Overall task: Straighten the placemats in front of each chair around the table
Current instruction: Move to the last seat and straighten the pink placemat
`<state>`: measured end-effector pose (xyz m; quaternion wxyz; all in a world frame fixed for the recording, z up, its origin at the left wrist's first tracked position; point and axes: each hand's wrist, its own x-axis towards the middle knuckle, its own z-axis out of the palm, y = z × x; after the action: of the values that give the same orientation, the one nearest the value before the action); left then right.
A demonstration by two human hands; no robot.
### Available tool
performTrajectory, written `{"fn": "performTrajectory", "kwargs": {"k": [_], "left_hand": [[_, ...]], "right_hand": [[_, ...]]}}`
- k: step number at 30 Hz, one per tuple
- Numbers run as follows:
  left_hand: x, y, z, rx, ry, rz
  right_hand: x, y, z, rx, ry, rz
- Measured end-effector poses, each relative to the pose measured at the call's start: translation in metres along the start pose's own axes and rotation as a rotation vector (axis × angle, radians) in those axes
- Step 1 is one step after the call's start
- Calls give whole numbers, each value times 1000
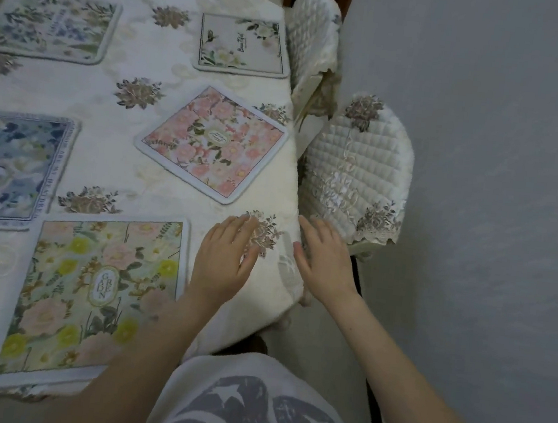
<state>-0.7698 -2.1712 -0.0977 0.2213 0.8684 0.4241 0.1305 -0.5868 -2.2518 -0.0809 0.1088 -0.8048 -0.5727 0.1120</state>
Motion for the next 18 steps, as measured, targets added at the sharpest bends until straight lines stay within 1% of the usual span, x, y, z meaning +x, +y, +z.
{"fn": "performTrajectory", "kwargs": {"k": [6, 13, 18], "left_hand": [[31, -8, -7, 27, 57, -90], [57, -6, -7, 17, 142, -294], [75, 16, 4, 35, 236, -482]], "right_hand": [[61, 6, -11, -27, -70, -126], [133, 17, -17, -51, -108, -320], [187, 30, -23, -57, -143, -513]]}}
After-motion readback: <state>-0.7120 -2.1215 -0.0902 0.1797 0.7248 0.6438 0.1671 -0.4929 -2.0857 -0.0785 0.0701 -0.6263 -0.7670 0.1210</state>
